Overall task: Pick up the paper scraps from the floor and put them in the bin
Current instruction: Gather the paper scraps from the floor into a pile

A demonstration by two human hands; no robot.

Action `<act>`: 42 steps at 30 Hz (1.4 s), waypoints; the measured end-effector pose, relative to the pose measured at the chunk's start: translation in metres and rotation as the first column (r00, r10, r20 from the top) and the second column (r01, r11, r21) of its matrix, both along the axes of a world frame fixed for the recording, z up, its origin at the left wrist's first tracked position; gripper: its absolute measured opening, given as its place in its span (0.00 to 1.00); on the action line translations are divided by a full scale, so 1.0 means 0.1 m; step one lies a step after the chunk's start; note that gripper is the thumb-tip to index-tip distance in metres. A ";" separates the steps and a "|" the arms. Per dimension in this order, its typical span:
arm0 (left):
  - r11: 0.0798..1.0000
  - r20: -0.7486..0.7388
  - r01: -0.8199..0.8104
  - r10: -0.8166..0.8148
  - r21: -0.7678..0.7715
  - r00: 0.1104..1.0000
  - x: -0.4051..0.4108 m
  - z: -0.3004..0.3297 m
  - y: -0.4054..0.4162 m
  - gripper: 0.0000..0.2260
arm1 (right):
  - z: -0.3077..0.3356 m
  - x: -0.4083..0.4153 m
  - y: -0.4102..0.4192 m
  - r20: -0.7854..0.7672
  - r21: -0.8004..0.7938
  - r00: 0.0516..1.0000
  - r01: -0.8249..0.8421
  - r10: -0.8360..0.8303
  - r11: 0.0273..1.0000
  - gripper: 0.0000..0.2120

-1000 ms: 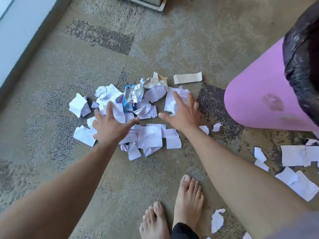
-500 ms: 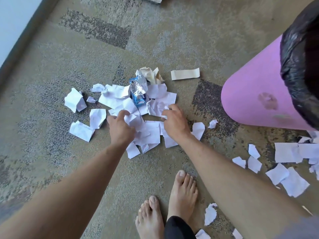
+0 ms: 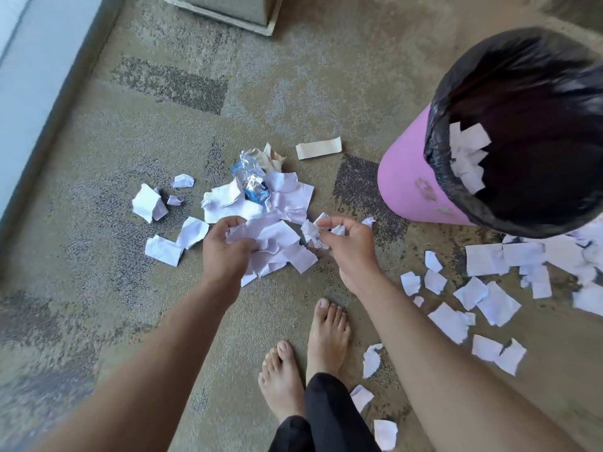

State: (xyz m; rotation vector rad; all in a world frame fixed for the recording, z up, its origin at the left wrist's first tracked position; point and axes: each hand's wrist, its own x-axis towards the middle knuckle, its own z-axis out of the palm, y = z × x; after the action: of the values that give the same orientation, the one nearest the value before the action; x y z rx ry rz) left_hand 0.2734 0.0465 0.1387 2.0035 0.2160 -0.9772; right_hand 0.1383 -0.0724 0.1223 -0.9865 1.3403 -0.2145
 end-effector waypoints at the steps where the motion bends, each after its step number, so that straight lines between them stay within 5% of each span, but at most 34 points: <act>1: 1.000 -0.014 -0.008 0.008 -0.025 1.000 -0.02 0.17 -0.04 0.17 | 0.14 -0.03 -0.01 0.036 0.024 0.999 0.034 -0.035 0.999 0.10; 9: 0.967 -0.096 0.048 -0.074 -0.249 0.993 -0.33 1.40 -0.68 0.15 | 1.45 -0.29 -0.40 0.178 -0.034 0.930 0.332 -0.321 0.943 0.12; 17: 0.864 0.007 0.300 -0.325 -0.404 0.946 -0.65 1.96 -1.69 0.16 | 2.09 -0.76 -1.20 0.270 -0.038 0.761 0.621 -0.590 0.783 0.12; 22: 0.758 0.188 0.542 -0.510 -0.364 0.839 -0.91 1.99 -2.26 0.16 | 2.06 -1.08 -1.60 0.178 -0.083 0.704 0.707 -0.688 0.702 0.11; 28: 0.572 0.249 0.769 -0.730 -0.285 0.636 -1.08 1.89 -2.73 0.23 | 1.88 -1.31 -1.81 0.135 0.031 0.770 0.626 -0.624 0.779 0.05; 35: 0.741 0.053 0.621 -0.630 -0.257 0.774 -0.98 1.71 -2.68 0.12 | 1.92 -1.38 -1.76 0.166 0.033 0.801 0.579 -0.576 0.815 0.18; 42: 0.794 0.279 0.527 -0.455 -0.303 0.846 -0.72 1.77 -2.15 0.06 | 1.92 -1.06 -1.34 0.211 -0.312 0.887 0.459 -0.411 0.832 0.17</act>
State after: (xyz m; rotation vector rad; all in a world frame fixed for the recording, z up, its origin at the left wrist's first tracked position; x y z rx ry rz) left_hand 0.2016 -0.1683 0.3154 1.8087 -0.5972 -1.0363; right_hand 0.0322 -0.2065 0.3140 -0.9254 1.4144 -0.8876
